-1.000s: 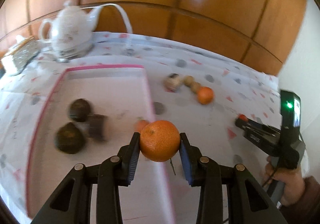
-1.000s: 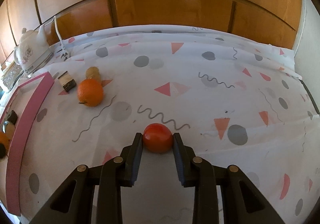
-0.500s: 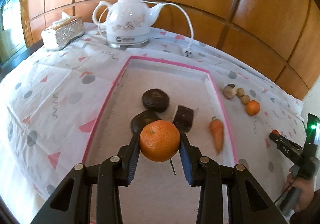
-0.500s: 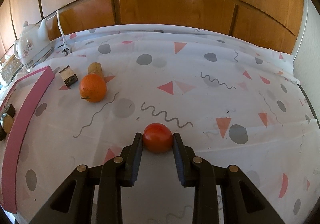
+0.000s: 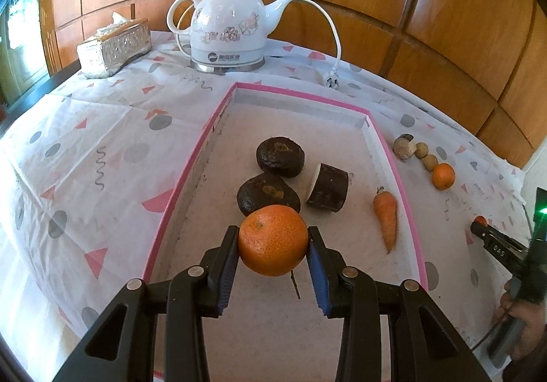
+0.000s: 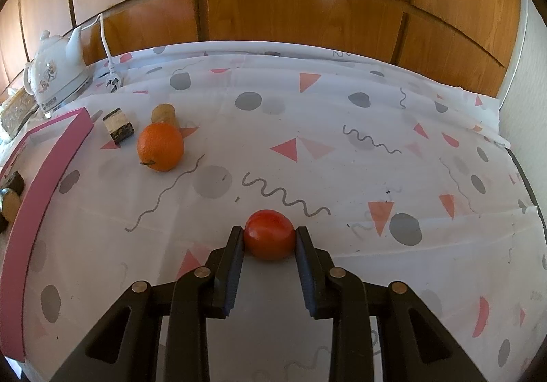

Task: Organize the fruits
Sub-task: 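Lower the orange into the pink tray and open the left gripper while the right holds the tomato, then lower the tomato into the tray and open the right gripper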

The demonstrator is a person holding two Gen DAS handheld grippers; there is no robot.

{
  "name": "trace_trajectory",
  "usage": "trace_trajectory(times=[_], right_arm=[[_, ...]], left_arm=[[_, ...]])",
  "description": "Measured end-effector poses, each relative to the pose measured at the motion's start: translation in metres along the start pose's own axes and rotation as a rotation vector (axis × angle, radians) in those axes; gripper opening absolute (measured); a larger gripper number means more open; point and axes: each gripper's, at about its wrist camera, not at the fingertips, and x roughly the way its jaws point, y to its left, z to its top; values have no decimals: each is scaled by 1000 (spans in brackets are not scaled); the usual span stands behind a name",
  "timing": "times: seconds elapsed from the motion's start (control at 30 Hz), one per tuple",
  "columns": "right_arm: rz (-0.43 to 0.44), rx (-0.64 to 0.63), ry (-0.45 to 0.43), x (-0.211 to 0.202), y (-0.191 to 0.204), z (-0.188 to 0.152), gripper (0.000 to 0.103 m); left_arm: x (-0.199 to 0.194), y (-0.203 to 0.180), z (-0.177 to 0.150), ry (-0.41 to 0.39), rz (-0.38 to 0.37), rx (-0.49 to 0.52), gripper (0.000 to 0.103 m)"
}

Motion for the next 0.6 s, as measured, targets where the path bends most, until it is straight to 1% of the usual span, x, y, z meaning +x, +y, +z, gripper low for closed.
trace_trajectory(times=[0.23, 0.27, 0.4, 0.53, 0.6], right_arm=[[41, -10, 3, -8, 11, -6, 30], [49, -11, 4, -9, 14, -6, 30], [93, -20, 9, -14, 25, -8, 30], [159, -38, -2, -25, 44, -6, 30], [200, -59, -16, -34, 56, -3, 30]], left_arm=[[8, 3, -3, 28, 16, -15, 41], [8, 4, -3, 26, 16, -22, 44], [6, 7, -1, 14, 21, -36, 47], [0, 9, -2, -14, 18, -44, 55], [-3, 10, -1, -27, 17, -49, 56]])
